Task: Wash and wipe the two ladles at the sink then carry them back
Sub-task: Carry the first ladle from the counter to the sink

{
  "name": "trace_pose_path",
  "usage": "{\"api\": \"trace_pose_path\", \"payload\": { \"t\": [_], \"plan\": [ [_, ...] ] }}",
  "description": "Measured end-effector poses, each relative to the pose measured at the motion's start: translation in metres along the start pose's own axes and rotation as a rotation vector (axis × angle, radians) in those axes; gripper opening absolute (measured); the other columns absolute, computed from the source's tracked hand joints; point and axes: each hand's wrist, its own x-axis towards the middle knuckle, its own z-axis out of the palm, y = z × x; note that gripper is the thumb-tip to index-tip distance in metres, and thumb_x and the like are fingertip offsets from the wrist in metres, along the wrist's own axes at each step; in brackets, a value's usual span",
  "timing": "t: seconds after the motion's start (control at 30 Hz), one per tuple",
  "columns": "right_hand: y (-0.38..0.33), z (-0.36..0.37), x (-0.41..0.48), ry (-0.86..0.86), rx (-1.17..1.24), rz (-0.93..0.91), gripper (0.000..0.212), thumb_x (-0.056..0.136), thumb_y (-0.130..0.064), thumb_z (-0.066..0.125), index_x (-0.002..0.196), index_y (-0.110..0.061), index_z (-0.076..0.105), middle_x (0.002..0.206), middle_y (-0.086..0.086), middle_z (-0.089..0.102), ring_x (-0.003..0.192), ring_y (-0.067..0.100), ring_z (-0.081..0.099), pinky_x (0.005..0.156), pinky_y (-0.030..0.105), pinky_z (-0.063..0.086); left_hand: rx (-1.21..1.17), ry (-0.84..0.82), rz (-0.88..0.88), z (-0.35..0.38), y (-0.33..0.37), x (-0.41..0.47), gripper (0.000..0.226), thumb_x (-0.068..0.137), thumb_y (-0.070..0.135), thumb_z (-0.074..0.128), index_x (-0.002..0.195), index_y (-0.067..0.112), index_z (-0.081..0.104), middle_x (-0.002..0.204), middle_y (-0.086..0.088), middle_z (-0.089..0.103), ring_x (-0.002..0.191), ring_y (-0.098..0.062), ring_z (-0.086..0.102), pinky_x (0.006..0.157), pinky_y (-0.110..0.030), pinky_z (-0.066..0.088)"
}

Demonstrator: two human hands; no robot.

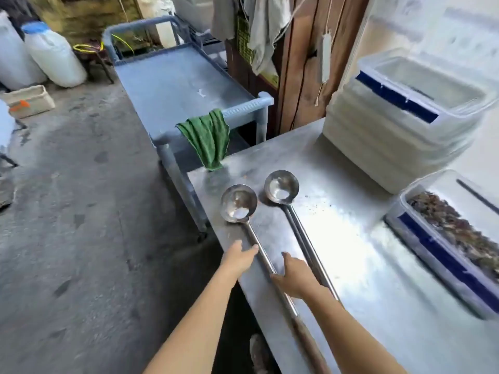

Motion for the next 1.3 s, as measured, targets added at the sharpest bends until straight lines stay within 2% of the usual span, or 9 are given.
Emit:
{"api": "trace_pose_path", "payload": {
  "t": [0.17, 0.27, 0.47, 0.6, 0.7, 0.8, 1.0, 1.13, 1.3],
  "plan": [
    [0.028, 0.017, 0.016, -0.028, 0.062, 0.011, 0.038, 0.090, -0.036, 0.063, 0.118, -0.011, 0.060, 0.117, 0.008, 0.068, 0.110, 0.027, 0.063, 0.084, 0.031, 0.046, -0.171, 0.033, -0.160, 0.035, -0.001, 0.014, 0.064, 0.093, 0.041, 0.058, 0.149, 0.020, 0.034, 0.120, 0.001, 0.055, 0.108, -0.020, 0.059, 0.093, -0.037, 0.055],
    [0.033, 0.016, 0.022, -0.013, 0.108, 0.000, 0.037, 0.090, -0.039, 0.065, 0.117, -0.013, 0.061, 0.113, 0.005, 0.070, 0.108, 0.025, 0.064, 0.082, 0.030, 0.045, -0.297, 0.090, -0.194, 0.048, 0.006, 0.024, 0.030, 0.095, 0.031, 0.060, 0.121, 0.024, 0.047, 0.095, 0.001, 0.058, 0.092, -0.021, 0.064, 0.088, -0.040, 0.058],
    [0.039, 0.022, 0.030, -0.035, 0.198, 0.006, 0.037, 0.084, -0.036, 0.073, 0.113, -0.014, 0.064, 0.106, 0.003, 0.073, 0.105, 0.024, 0.066, 0.087, 0.031, 0.049, -0.322, 0.192, -0.213, 0.065, 0.006, 0.051, 0.021, 0.084, 0.022, 0.073, 0.100, 0.014, 0.062, 0.100, -0.012, 0.069, 0.091, -0.027, 0.070, 0.069, -0.043, 0.063],
    [0.036, 0.022, 0.033, -0.070, 0.185, 0.005, 0.033, 0.087, -0.027, 0.070, 0.117, -0.013, 0.067, 0.105, 0.005, 0.075, 0.107, 0.026, 0.066, 0.089, 0.033, 0.052, -0.306, 0.192, -0.200, 0.067, 0.004, 0.060, 0.007, 0.086, 0.012, 0.070, 0.089, 0.010, 0.064, 0.093, -0.014, 0.070, 0.084, -0.027, 0.070, 0.068, -0.046, 0.063],
    [0.034, 0.017, 0.034, -0.115, 0.138, -0.026, 0.009, 0.088, -0.024, 0.065, 0.084, -0.016, 0.064, 0.083, 0.005, 0.068, 0.090, 0.029, 0.064, 0.066, 0.030, 0.045, -0.323, 0.159, -0.194, 0.064, 0.009, 0.057, 0.009, 0.090, 0.009, 0.065, 0.082, 0.009, 0.060, 0.079, -0.008, 0.062, 0.074, -0.020, 0.064, 0.069, -0.041, 0.063],
    [0.024, 0.004, 0.034, -0.156, 0.111, -0.021, 0.022, 0.085, -0.020, 0.062, 0.066, -0.013, 0.054, 0.071, 0.007, 0.059, 0.076, 0.028, 0.055, 0.059, 0.030, 0.036, -0.348, 0.127, -0.166, 0.055, 0.011, 0.056, 0.009, 0.090, 0.010, 0.065, 0.082, 0.006, 0.063, 0.083, -0.010, 0.065, 0.075, -0.020, 0.067, 0.062, -0.034, 0.062],
    [-0.003, -0.024, 0.039, -0.212, 0.114, -0.080, 0.018, 0.080, -0.023, 0.067, 0.074, -0.006, 0.072, 0.077, 0.014, 0.073, 0.075, 0.027, 0.066, 0.061, 0.031, 0.049, -0.450, 0.114, -0.128, 0.022, 0.007, 0.051, 0.027, 0.084, 0.015, 0.073, 0.100, -0.006, 0.068, 0.109, -0.025, 0.070, 0.095, -0.031, 0.072, 0.066, -0.038, 0.063],
    [-0.040, -0.035, 0.037, -0.262, 0.139, -0.122, 0.015, 0.081, -0.024, 0.075, 0.072, -0.012, 0.072, 0.072, 0.006, 0.068, 0.067, 0.018, 0.061, 0.064, 0.032, 0.052, -0.527, 0.132, -0.099, -0.016, 0.002, 0.036, 0.012, 0.086, 0.011, 0.071, 0.091, -0.001, 0.070, 0.095, -0.020, 0.073, 0.078, -0.025, 0.072, 0.067, -0.037, 0.062],
    [-0.111, -0.031, 0.030, -0.344, 0.149, -0.213, 0.024, 0.072, -0.033, 0.078, 0.083, -0.012, 0.078, 0.087, 0.012, 0.077, 0.079, 0.026, 0.075, 0.080, 0.044, 0.063, -0.642, 0.205, -0.045, -0.084, -0.018, 0.004, 0.012, 0.089, 0.009, 0.069, 0.098, 0.001, 0.069, 0.089, -0.013, 0.074, 0.075, -0.022, 0.073, 0.065, -0.036, 0.062]
  ]
}}
